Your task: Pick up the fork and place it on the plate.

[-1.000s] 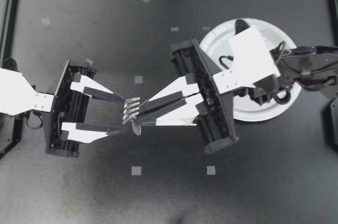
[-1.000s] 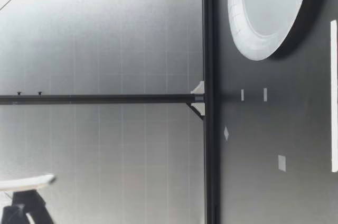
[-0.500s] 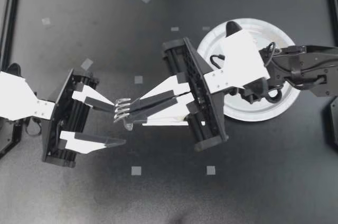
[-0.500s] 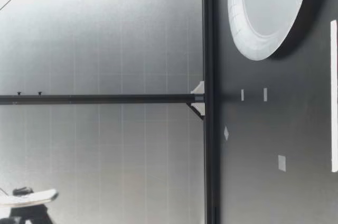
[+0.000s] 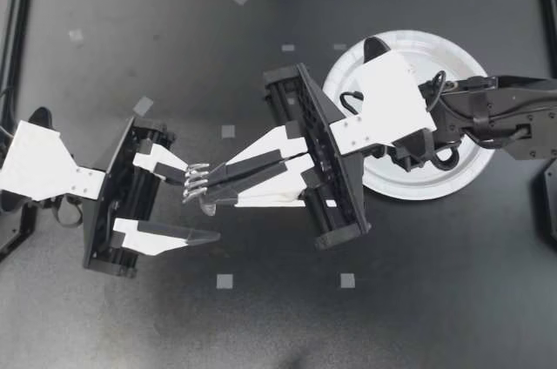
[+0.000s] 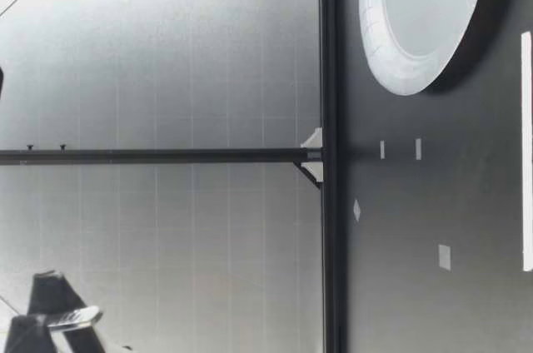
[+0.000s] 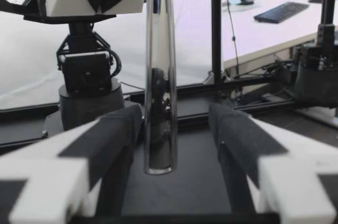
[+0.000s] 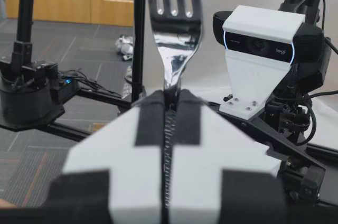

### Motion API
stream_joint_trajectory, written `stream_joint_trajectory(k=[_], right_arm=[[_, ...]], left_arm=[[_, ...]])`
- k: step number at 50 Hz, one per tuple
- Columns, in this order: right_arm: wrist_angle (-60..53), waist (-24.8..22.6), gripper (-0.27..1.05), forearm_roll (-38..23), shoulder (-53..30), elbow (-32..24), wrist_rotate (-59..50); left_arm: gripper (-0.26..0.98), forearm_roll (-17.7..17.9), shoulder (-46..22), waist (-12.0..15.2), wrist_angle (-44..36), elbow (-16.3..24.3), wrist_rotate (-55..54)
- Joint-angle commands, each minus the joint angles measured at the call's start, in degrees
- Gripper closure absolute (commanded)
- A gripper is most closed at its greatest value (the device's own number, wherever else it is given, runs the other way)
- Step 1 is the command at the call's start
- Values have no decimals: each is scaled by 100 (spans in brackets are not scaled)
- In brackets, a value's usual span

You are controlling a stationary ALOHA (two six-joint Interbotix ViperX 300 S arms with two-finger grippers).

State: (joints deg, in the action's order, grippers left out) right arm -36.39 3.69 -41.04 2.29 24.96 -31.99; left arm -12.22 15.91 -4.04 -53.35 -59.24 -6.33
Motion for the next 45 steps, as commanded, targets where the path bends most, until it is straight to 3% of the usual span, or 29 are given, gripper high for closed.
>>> stream_joint_trajectory(k=[1, 11, 27, 36, 40, 45], right_arm=[[-62, 35, 89, 26, 193, -123, 9], [-62, 35, 89, 18, 211, -123, 9], [-62, 35, 89, 18, 211, -123, 9], [-70, 35, 87, 26, 176, -132, -18], [-132, 35, 79, 18, 158, -97, -9], [-290, 35, 55, 18, 158, -70, 0]], left_arm=[[19, 0, 132, -18, -53, 35, -9], [26, 0, 149, -18, 9, 26, -35], [71, 53, 149, -18, 185, 35, -18], [73, 97, 158, -18, 343, 70, -35], [73, 114, 176, -18, 360, 70, -44], [73, 114, 220, -18, 360, 44, -105]])
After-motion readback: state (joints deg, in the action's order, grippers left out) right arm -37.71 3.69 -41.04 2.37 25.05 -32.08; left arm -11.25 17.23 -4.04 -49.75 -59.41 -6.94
